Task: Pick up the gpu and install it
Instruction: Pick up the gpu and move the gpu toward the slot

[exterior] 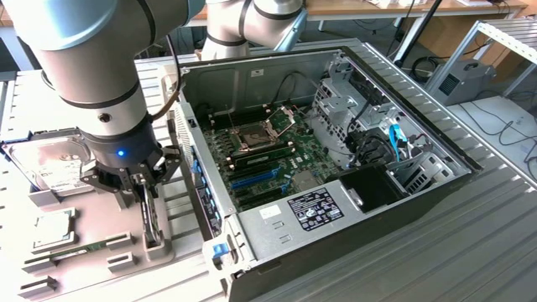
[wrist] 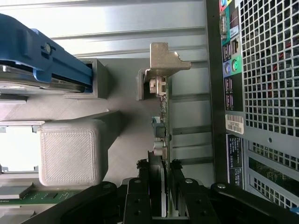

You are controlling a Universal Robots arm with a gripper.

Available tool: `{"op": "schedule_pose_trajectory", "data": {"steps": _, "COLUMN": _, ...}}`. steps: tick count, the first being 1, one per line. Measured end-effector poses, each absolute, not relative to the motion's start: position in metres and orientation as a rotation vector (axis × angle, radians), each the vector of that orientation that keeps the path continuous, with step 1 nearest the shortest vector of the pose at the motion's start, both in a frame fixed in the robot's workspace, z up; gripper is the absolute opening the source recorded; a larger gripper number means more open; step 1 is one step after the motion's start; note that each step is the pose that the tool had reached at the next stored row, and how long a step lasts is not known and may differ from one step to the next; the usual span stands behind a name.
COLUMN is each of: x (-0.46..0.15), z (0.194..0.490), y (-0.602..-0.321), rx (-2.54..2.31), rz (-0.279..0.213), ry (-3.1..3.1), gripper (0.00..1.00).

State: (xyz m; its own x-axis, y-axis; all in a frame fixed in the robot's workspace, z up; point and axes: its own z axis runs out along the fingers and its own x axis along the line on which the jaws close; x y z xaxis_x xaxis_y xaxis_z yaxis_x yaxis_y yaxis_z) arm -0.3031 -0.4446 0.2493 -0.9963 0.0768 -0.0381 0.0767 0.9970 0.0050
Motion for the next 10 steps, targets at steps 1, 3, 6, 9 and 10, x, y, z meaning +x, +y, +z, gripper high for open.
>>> {"op": "schedule_pose_trajectory", "data": {"steps": 1, "x": -0.3031, "z": 0.2499, "y": -0.4446, "rx": 0.119, "rz": 0.005, "ry": 3.101, "gripper": 0.29}}
{"op": "schedule_pose_trajectory", "data": {"steps": 3, "x": -0.3031, "z": 0.2516, "y": -0.4446, "rx": 0.119, "rz": 0.005, "ry": 3.101, "gripper": 0.29}}
{"op": "schedule_pose_trajectory", "data": {"steps": 6, "x": -0.3031, "z": 0.2541, "y": -0.4446, "rx": 0.119, "rz": 0.005, "ry": 3.101, "gripper": 0.29}}
{"op": "schedule_pose_trajectory", "data": {"steps": 9, "x": -0.3031, "z": 0.2565, "y": -0.4446, "rx": 0.119, "rz": 0.005, "ry": 3.101, "gripper": 0.29}}
{"op": "schedule_pose_trajectory", "data": {"steps": 10, "x": -0.3031, "z": 0.2573, "y": -0.4445, "rx": 0.119, "rz": 0.005, "ry": 3.101, "gripper": 0.29}}
